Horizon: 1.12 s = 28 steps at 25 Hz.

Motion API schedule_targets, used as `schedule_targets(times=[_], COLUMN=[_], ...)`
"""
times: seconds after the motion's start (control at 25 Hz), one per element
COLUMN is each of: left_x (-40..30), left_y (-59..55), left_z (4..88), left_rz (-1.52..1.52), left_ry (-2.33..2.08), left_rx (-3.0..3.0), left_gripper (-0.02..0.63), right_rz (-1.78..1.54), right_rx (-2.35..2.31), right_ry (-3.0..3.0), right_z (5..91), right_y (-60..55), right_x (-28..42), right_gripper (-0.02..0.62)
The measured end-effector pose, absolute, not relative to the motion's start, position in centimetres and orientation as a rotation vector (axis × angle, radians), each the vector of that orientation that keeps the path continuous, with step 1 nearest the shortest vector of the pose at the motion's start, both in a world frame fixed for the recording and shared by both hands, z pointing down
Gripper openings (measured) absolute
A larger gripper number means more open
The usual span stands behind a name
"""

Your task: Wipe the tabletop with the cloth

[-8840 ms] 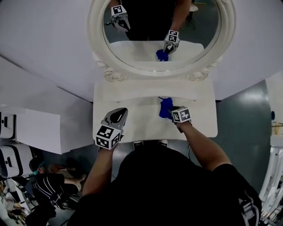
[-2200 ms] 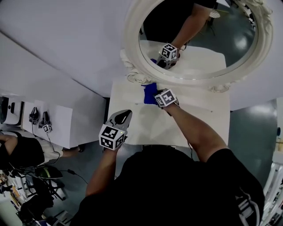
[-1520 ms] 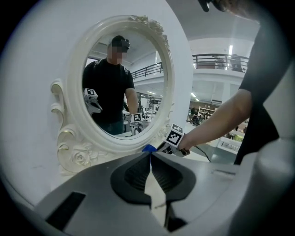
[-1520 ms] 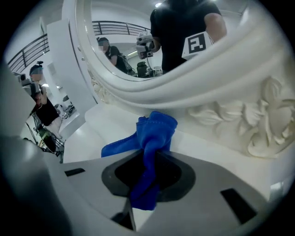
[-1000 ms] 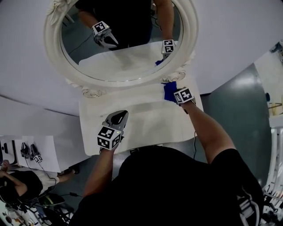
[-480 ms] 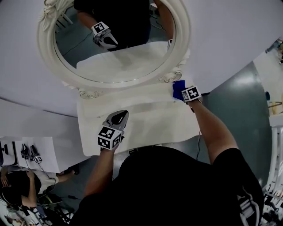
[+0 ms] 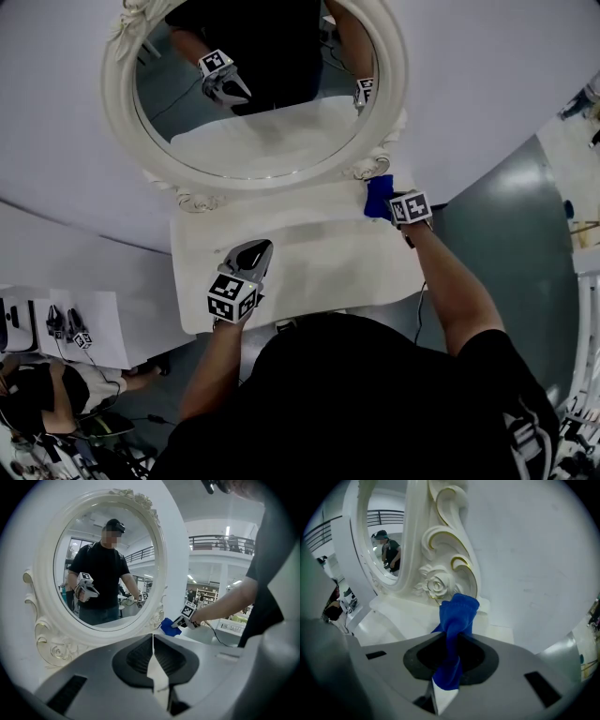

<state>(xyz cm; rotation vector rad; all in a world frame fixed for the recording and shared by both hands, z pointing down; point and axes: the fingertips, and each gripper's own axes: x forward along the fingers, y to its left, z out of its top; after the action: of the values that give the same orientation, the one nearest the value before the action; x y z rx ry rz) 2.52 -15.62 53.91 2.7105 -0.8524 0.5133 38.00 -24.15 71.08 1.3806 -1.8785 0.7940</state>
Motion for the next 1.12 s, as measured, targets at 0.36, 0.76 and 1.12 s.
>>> schedule_targets(times=[0.36, 0.76, 1.12], left_x=[0.6, -1.7, -3.5], left_y=[-15.1, -15.2, -15.5], left_z=[52.7, 52.0, 51.6], left_rz=[0.51, 0.506, 0.508], left_ry=[-0.838, -0.825, -0.825], left_rx=[2.742, 2.774, 2.783], left_gripper=[0.012, 0.012, 0.012], right_rz=[0.639, 0.477, 0.397], right_rx=[1.455, 1.466, 1.444], right_ry=[-2.088, -2.284, -2.371], right_z=[62.7, 54.9, 51.5], right_y=[-22.5, -20.4, -18.0], right_x=[31.9, 24.6, 20.6], right_gripper=[0.061, 0.061, 0.061])
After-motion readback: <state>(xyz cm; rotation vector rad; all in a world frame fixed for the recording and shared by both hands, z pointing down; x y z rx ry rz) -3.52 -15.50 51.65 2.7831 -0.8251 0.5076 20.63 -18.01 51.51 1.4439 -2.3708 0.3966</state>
